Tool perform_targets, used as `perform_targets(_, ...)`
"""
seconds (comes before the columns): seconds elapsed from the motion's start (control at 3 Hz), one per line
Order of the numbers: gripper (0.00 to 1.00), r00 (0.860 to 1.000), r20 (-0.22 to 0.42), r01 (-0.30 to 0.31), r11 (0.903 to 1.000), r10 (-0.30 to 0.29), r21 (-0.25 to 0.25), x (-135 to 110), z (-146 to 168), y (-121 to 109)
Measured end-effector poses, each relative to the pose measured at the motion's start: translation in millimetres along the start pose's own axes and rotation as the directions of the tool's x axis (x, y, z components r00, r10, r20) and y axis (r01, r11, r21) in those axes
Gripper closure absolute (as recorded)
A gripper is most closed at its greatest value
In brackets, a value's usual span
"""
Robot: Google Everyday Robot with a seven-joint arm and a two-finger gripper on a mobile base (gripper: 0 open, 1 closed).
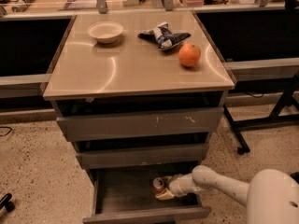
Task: Pick coke can from bottom drawer and place on counter
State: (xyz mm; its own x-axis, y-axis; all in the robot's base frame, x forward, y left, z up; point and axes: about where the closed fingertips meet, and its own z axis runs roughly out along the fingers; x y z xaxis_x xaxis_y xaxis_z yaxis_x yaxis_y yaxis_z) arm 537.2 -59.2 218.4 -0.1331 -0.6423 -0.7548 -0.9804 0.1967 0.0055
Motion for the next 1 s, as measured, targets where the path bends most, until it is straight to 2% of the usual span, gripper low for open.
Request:
perform_targets(0.67, 1.00, 1.000, -0.010, -0.030, 0.9995, 0.030, 0.012, -98.4, -36.4, 21.0)
perform_targets(1.0, 1.00, 0.998, -0.036, 0.057, 0.9981, -0.056, 0.022, -175.7, -60.5, 25.0)
